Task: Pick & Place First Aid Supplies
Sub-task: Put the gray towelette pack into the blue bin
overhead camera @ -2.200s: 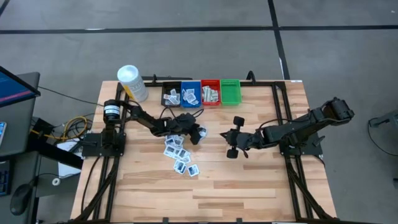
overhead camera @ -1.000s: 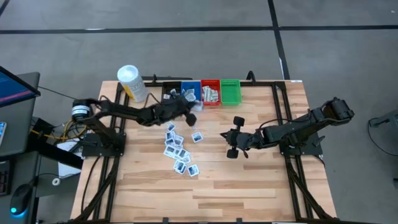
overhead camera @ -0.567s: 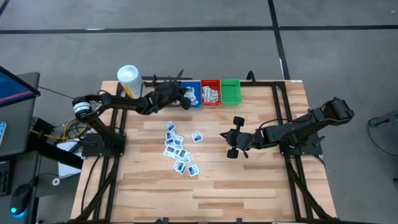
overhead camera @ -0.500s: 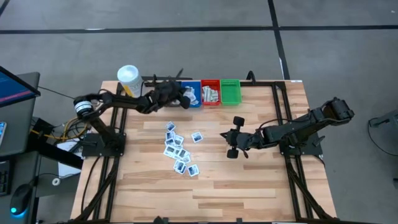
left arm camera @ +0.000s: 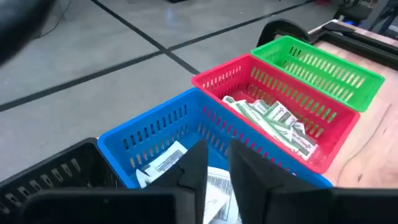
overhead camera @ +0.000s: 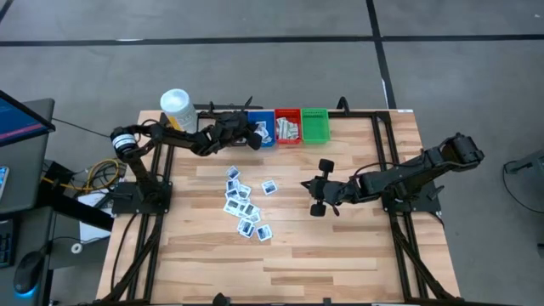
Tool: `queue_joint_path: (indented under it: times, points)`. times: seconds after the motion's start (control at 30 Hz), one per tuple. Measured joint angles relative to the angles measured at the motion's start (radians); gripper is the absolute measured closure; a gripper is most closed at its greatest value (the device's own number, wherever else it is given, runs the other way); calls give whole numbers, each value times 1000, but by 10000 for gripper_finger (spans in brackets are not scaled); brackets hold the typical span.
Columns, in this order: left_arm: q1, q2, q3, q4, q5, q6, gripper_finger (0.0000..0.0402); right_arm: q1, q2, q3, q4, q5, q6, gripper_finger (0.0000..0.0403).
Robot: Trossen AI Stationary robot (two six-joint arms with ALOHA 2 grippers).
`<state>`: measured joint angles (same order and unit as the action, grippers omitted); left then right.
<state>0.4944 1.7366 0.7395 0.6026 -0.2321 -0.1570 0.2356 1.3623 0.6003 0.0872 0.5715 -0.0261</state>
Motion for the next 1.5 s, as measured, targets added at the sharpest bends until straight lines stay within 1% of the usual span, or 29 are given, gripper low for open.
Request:
queue_joint_path:
  times: [0.13,0.27,0.37,0.5,0.63,0.73,0.8,0.87,0.93,1.0,1.1,1.2,1.27,1.37,1.5]
  points:
    - [-22,-2,0,-25,-1,-4,315,0,0,0,9,-4,0,403]
    - [-74,-18,-4,-122,65,0,310,0,0,0,53,-75,0,403]
    - [-136,-57,-52,-131,102,-2,310,-2,0,0,96,-111,0,403]
    - [-245,-169,-151,-126,98,-35,310,-3,0,0,132,-129,1,403]
    - [-370,-302,-280,-108,79,-91,310,8,19,0,222,-129,24,403]
    - [-474,-376,-384,-36,72,-162,310,36,81,0,339,-129,20,403]
    - [-539,-410,-453,31,67,-210,310,53,149,7,441,-130,19,403]
    - [-611,-426,-507,110,58,-250,310,65,223,27,487,-132,18,403]
    - [-687,-433,-551,175,17,-281,310,76,289,74,499,-133,18,403]
    - [-768,-433,-578,222,-50,-305,310,84,344,128,505,-132,19,403]
    - [-889,-432,-588,237,-164,-323,310,98,428,213,500,-148,19,403]
    - [-987,-428,-589,235,-259,-312,310,114,486,289,489,-157,17,403]
    - [-1027,-428,-589,223,-284,-285,310,122,508,331,460,-157,17,403]
    - [-1061,-427,-589,153,-292,-262,310,134,524,380,386,-156,18,403]
    - [-1065,-427,-590,35,-289,-260,310,157,519,397,345,-156,18,403]
